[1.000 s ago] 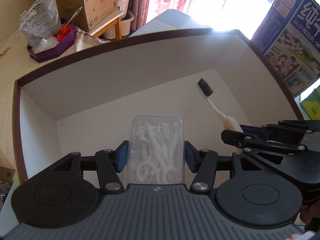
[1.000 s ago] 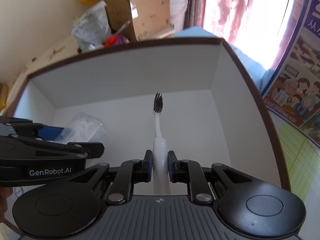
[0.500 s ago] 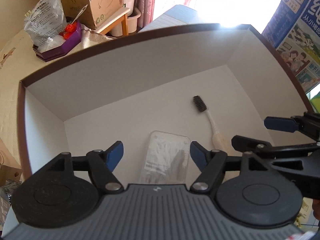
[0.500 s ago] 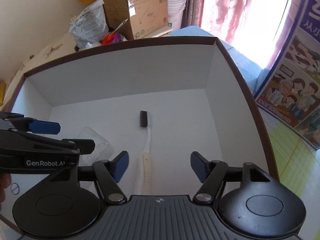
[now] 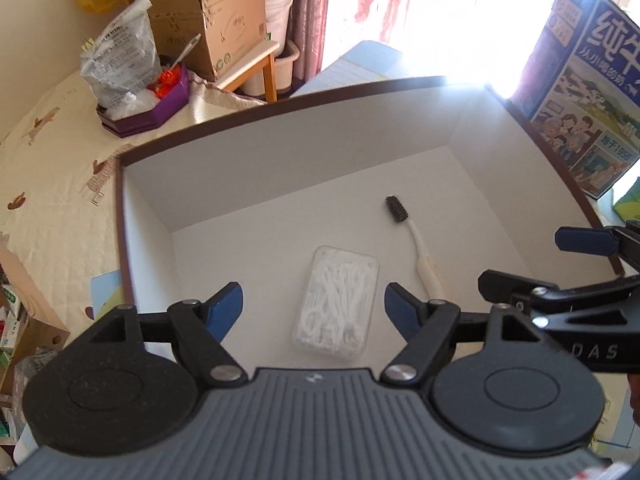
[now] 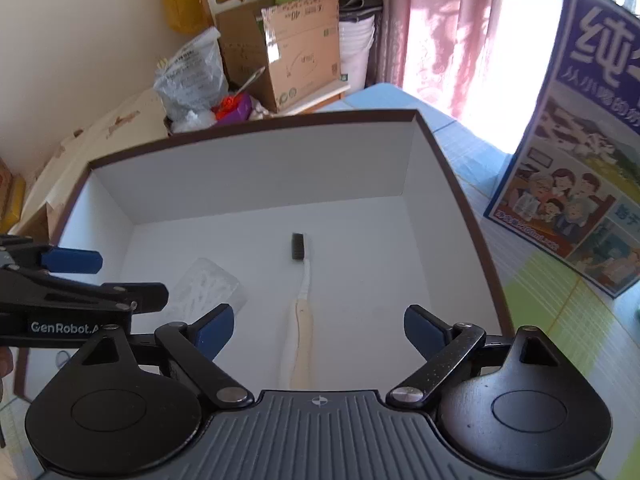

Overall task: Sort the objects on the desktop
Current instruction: 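Open both tools to drop the floss case and toothbrush into the box, then withdraw both tools from the box back toward the table items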

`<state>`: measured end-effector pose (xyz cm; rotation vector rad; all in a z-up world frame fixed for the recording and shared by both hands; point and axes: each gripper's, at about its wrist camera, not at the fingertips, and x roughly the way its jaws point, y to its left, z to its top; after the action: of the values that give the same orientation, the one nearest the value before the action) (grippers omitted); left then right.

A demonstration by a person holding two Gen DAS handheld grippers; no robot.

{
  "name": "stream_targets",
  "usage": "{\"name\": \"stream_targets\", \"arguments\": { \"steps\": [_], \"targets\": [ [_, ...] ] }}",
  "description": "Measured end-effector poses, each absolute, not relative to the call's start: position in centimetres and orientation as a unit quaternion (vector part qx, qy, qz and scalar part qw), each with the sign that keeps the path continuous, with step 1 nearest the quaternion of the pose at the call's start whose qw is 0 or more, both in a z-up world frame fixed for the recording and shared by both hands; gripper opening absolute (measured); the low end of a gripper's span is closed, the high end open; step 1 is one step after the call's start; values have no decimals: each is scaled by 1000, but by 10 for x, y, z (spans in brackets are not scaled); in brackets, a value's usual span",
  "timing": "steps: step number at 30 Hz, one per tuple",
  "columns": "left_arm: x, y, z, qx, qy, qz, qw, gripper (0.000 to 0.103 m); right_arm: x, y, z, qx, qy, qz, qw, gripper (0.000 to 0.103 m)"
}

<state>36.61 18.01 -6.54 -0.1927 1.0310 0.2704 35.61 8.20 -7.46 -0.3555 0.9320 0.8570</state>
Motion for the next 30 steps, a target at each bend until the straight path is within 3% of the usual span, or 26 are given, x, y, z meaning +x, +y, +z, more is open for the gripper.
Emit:
{"name": "stream_targets", "arguments": {
  "steps": [16, 30],
  "targets": [
    [281, 167, -4, -84, 429, 124, 891, 75, 280, 33, -11, -109, 365, 412, 828, 95],
    [189, 154, 24, -50, 395, 85, 913, 77, 192, -29, 12, -49, 333, 395, 855, 100]
  ]
}}
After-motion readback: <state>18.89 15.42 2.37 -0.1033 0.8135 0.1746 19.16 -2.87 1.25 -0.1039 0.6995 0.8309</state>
